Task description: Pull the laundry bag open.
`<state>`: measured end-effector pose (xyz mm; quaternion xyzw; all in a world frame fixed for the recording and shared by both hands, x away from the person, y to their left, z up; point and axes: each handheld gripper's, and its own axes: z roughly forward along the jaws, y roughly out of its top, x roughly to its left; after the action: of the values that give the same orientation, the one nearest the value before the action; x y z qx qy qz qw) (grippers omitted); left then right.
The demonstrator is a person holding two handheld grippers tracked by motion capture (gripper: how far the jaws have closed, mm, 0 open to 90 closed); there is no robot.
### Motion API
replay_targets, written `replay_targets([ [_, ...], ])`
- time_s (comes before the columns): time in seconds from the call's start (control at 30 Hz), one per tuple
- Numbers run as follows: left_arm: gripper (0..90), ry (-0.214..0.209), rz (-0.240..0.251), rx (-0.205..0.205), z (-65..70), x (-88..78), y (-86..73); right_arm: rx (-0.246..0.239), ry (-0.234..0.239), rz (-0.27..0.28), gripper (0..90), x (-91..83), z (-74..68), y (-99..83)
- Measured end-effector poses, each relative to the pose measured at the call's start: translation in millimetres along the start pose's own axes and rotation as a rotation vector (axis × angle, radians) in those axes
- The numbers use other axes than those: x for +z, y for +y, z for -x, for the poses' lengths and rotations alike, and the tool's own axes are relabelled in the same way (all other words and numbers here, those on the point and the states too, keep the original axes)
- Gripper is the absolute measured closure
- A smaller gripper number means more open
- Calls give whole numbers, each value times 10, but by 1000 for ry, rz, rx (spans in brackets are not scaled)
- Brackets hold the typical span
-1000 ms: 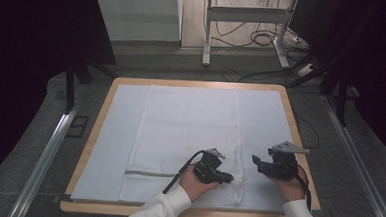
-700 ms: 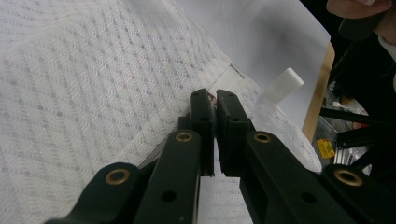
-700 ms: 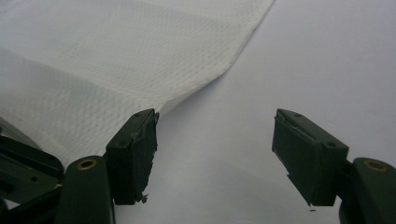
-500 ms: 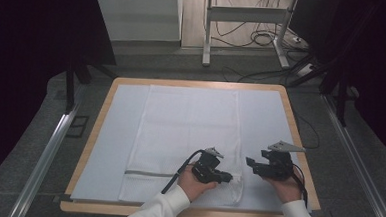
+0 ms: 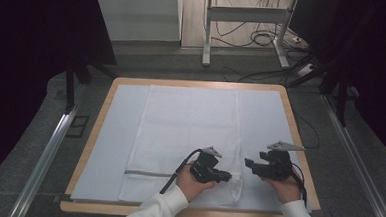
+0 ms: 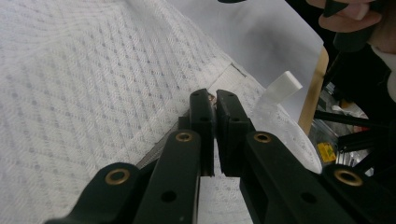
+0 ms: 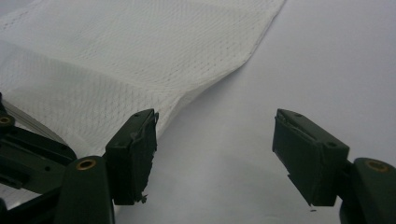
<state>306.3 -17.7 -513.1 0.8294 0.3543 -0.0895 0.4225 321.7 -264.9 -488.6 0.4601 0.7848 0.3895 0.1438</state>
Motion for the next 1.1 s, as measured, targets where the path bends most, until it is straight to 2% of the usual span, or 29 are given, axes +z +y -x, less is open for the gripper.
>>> replay_targets([
  [0.27,869,-1,20,7,-15,-112,-11,30,19,-9,297,7,6,-2],
  [0.57,869,2,30,6,-31,-188,-13,36,10,-5,297,-1,25,-3],
  [0.77,869,2,37,6,-31,-198,-27,40,24,-3,295,-3,19,3],
  [1.1,869,-3,41,6,-47,-223,-33,93,41,4,252,-32,32,21],
])
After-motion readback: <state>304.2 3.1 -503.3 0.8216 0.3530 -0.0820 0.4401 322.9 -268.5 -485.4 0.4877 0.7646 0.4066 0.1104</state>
